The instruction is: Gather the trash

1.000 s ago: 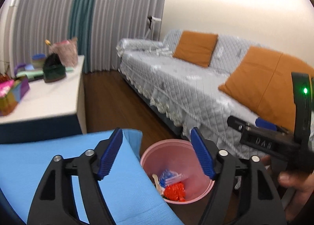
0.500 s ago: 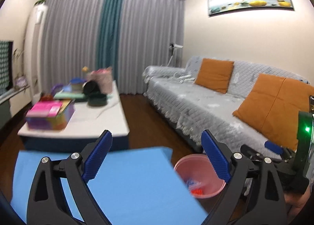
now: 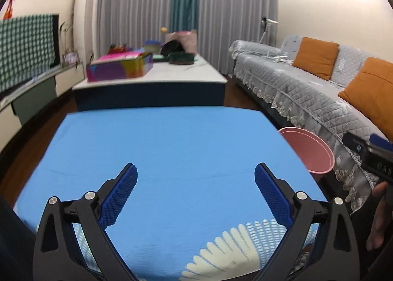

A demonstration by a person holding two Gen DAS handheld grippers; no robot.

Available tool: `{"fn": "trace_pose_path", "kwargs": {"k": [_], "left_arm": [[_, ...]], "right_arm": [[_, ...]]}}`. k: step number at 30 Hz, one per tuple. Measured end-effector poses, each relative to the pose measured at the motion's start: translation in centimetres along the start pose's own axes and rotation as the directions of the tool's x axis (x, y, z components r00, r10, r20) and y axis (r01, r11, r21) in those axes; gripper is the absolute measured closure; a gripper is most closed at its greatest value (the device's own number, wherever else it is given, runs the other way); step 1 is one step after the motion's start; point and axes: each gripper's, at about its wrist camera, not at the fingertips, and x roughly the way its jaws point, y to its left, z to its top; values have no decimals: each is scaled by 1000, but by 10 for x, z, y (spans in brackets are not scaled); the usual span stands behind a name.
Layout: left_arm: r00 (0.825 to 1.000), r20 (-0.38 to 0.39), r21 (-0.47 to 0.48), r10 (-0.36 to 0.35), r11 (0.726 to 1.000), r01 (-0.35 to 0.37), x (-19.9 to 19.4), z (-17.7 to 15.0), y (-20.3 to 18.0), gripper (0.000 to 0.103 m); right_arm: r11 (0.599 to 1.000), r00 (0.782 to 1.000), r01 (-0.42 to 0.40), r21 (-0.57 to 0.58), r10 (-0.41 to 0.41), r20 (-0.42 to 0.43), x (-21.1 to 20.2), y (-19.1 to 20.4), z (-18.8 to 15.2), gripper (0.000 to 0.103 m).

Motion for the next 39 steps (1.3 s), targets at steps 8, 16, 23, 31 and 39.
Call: {"fn": "trace_pose_path", "kwargs": {"k": [8,16,23,31,39], "left_arm": [[1000,-14,3,20,1000,-20,8,1,5,10],[998,-47,5,45,999,-45,16,-3,2,8],[996,-66,-5,63,998,-63,19,-6,5,8],[996,-72,-9,55,998,-56,19,-6,4,8],[996,-72,-6,53,999,-54,19,-6,1,8]], "right_arm": [[1000,1000,-10,-22,9,-17,11,13,-5,5],[999,1000,-15,-34,15,-15,10,19,-7,5],[999,999,-24,-35,23,-31,13,24,-7,5],[999,999,-32,-39,30,-41,14,25,-8,5],[999,999,-34,-37,33,-38,14,24,-8,5]]}}
